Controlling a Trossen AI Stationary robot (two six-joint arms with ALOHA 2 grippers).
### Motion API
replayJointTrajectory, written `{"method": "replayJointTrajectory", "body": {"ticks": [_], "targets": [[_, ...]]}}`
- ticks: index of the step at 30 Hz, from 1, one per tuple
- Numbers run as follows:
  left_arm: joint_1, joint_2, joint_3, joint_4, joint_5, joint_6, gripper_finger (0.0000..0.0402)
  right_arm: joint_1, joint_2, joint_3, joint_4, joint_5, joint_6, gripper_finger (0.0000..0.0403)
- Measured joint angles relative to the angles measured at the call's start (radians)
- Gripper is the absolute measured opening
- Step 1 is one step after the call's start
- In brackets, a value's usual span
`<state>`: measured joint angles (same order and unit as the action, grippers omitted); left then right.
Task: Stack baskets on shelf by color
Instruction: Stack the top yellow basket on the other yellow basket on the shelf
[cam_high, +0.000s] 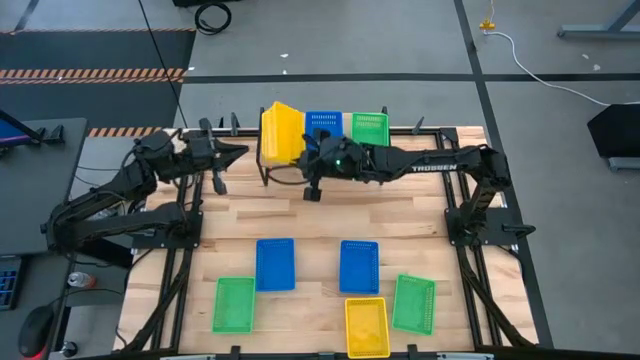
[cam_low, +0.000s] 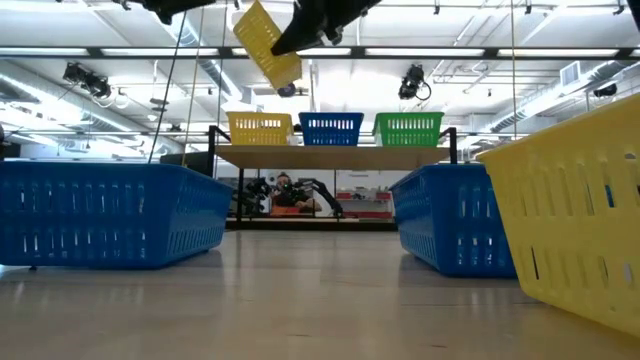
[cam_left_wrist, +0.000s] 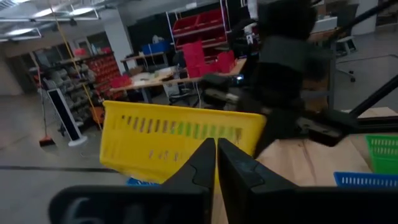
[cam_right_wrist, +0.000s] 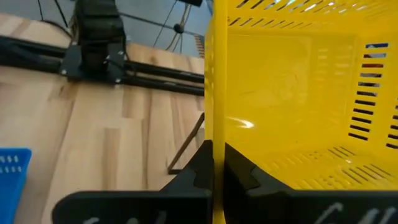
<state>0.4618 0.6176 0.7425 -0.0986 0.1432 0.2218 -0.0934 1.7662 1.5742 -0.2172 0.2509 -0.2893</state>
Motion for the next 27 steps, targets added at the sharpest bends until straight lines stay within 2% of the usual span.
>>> {"method": "replayJointTrajectory", "body": {"ticks": [15,27], "targets": [[0.0,-0.099,0.0,-0.078,0.0,0.01,0.0016,-0.088,0.034,-0.002,0.065,-0.116,0.027,0.0011],[0.0,-0.103,0.0,-0.095,0.0,0.01,0.0016,-0.139,0.067,-0.001,0.056,-0.121,0.053,0.0014]]}}
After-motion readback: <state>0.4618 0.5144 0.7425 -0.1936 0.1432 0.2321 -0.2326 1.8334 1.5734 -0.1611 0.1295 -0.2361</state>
